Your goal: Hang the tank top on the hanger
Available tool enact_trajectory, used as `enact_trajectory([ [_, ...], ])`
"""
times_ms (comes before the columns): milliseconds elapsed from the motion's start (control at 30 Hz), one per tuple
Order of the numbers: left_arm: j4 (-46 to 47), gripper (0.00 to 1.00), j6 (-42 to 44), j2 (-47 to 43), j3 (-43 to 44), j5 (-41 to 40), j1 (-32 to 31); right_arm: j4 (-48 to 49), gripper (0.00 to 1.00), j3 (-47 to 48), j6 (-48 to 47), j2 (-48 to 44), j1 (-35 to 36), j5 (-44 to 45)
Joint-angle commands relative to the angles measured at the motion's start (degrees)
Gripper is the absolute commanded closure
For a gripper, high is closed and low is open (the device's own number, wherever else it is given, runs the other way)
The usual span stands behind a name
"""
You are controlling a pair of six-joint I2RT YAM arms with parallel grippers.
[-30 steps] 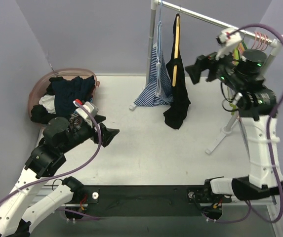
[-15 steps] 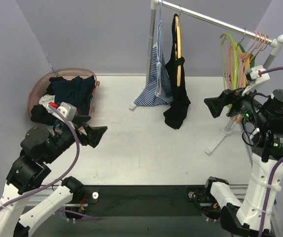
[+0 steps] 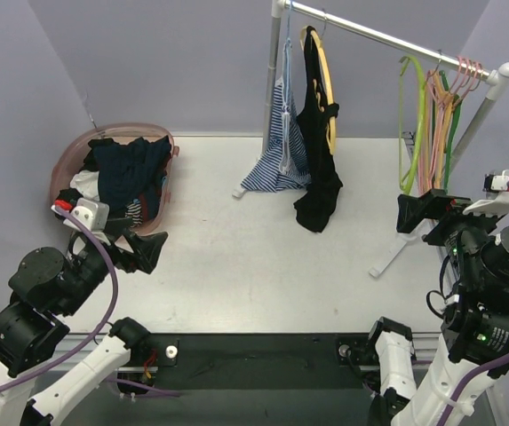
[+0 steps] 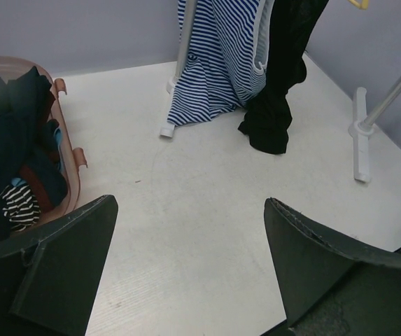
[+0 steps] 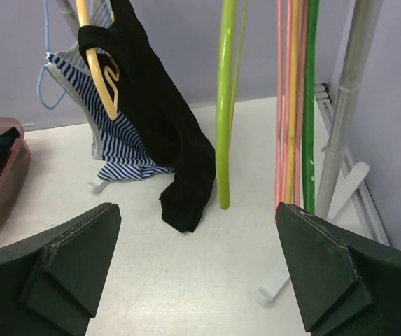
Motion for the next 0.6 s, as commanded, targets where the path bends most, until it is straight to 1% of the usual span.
enact_trajectory([
  [0,-1.14,0.03,0.67,-1.41,0.79,-2.28,0.16,-2.33,0.00,0.54,1.34,-0.48,-0.46,3.52],
  [233,-1.50,0.03,0.85,-2.29,0.87,-3.34,0.25,-2.86,0.00,-0.43,2.75,-0.74,-0.73,0.54],
  [567,-0.36,0.03,0.67,-2.56,0.78,-3.52,0.16,-3.30,0.00,-0.17,1.96,-0.66,-0.73,-0.70],
])
